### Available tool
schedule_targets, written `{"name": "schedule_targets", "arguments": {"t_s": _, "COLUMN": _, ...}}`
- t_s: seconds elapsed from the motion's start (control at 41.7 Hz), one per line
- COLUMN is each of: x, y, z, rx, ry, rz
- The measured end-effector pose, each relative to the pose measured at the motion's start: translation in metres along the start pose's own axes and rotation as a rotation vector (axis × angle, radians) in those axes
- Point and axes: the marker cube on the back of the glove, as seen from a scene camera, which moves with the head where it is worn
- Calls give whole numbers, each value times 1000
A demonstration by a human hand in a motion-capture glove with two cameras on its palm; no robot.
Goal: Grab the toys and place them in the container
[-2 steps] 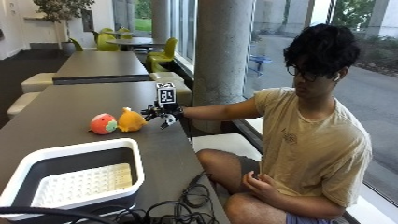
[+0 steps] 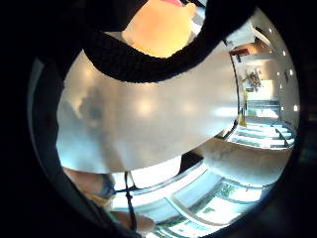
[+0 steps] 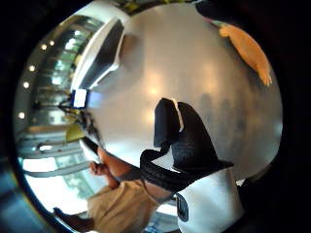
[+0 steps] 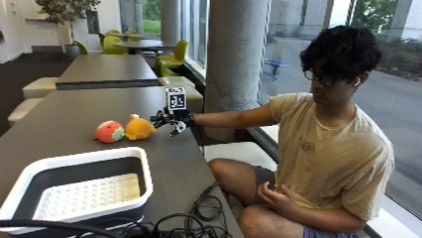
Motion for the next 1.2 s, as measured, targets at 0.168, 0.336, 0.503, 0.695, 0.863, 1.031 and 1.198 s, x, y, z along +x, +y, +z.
{"name": "schedule_targets", "arguments": {"t_s": 0.168, "x": 10, "y": -1, "z": -1, "rx": -9, "ry": 15, "rz": -12}}
{"name": "schedule_targets", "arguments": {"t_s": 0.336, "x": 7, "y": 0, "z": 1, "rx": -4, "ry": -39, "rz": -18}}
{"name": "schedule_targets", "arguments": {"t_s": 0.503, "x": 10, "y": 2, "z": -2, "rx": -3, "ry": 1, "rz": 39}}
{"name": "schedule_targets", "arguments": {"t_s": 0.695, "x": 13, "y": -7, "z": 1, "rx": 31, "ry": -94, "rz": 0}}
{"name": "schedule_targets", "arguments": {"t_s": 0.863, "x": 25, "y": -27, "z": -7, "rx": 93, "ry": -94, "rz": -9}}
{"name": "schedule_targets", "arguments": {"t_s": 1.031, "x": 35, "y": -56, "z": -15, "rx": 117, "ry": -104, "rz": 2}}
{"name": "schedule_targets", "arguments": {"t_s": 1.198, "x": 57, "y": -112, "z": -23, "rx": 75, "ry": -109, "rz": 26}}
